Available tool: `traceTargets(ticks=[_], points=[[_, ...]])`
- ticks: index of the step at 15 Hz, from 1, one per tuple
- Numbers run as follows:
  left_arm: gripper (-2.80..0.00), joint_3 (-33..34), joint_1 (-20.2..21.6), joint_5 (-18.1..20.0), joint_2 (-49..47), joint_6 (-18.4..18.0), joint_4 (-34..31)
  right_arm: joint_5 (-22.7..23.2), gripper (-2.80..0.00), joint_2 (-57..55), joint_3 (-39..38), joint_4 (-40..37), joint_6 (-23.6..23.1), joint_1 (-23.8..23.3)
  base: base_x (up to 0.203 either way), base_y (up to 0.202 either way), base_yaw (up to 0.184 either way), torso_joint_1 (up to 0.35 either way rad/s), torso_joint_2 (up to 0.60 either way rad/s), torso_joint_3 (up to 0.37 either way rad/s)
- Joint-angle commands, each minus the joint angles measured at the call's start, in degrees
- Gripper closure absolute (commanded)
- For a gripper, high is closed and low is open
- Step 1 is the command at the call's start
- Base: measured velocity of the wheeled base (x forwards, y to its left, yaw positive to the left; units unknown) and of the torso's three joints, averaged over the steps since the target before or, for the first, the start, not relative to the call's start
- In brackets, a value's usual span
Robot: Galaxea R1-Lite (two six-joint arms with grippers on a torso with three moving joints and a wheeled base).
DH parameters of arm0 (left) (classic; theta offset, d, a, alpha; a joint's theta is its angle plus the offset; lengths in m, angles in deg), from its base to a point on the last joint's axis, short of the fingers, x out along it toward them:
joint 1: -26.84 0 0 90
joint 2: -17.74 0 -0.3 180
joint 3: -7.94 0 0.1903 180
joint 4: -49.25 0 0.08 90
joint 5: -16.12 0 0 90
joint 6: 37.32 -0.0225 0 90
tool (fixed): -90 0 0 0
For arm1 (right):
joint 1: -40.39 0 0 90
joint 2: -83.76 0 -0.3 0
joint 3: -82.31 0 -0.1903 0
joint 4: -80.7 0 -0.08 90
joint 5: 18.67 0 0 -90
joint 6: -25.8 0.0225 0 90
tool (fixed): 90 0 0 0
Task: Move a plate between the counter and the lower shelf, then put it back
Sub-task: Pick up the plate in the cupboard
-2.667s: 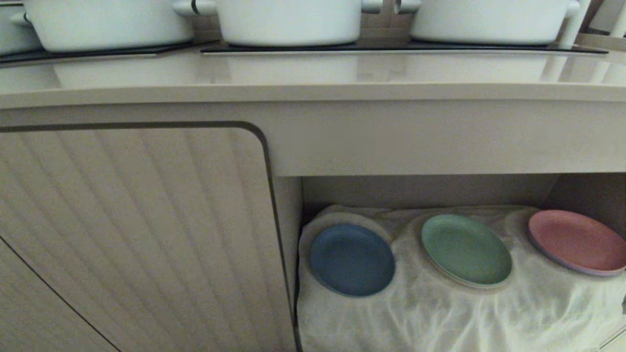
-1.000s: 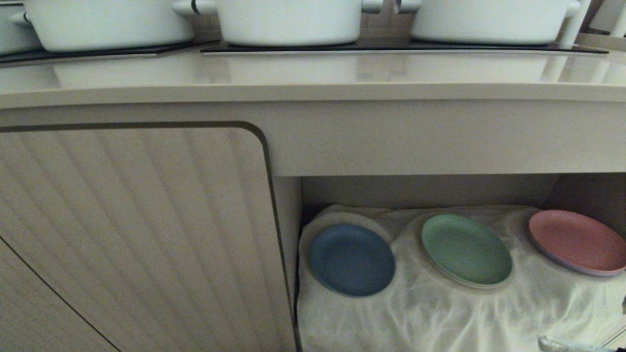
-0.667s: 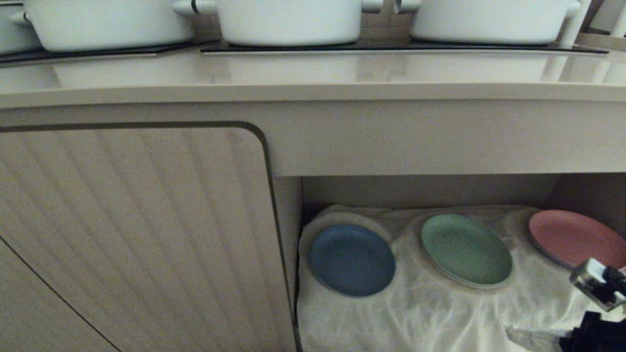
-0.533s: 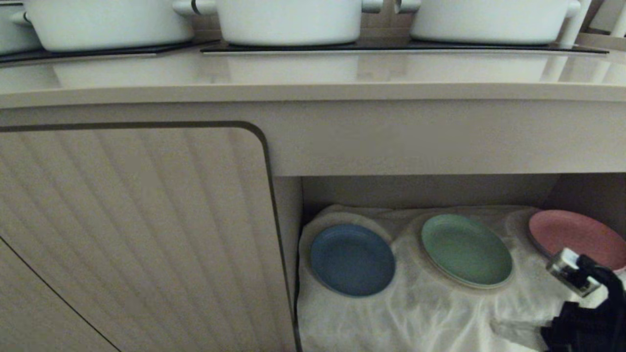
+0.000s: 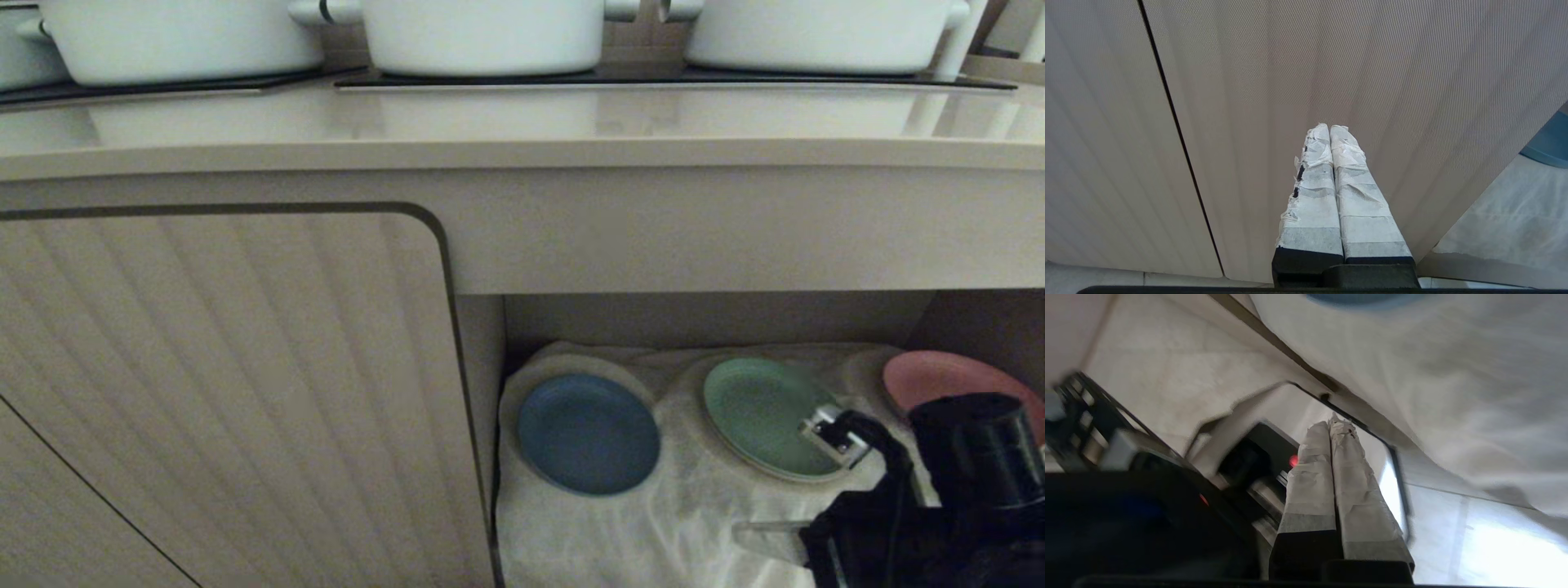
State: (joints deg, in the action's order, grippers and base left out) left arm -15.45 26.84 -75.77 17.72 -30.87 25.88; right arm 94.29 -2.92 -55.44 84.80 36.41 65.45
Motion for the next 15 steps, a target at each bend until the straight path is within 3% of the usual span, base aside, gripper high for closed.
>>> traceTargets(ticks=[1, 8, 15], points=[[0.0, 0.0, 0.0, 0.0, 0.0, 0.1, 0.0, -2.9, 0.0, -4.8, 0.1, 2.5, 2.6, 3.2, 0.0, 0.0, 0.0, 0.0, 0.0, 0.0], [0.0, 0.0, 0.0, 0.0, 0.0, 0.1, 0.0, -11.1, 0.0, -14.0, 6.7, 6.6, 9.4, 4.8, 0.0, 0.0, 0.0, 0.0, 0.0, 0.0], [0.0, -0.1, 0.0, 0.0, 0.0, 0.0, 0.0, -16.5, 0.0, -22.6, 13.6, 6.8, 10.8, 4.4, 0.0, 0.0, 0.0, 0.0, 0.0, 0.0]])
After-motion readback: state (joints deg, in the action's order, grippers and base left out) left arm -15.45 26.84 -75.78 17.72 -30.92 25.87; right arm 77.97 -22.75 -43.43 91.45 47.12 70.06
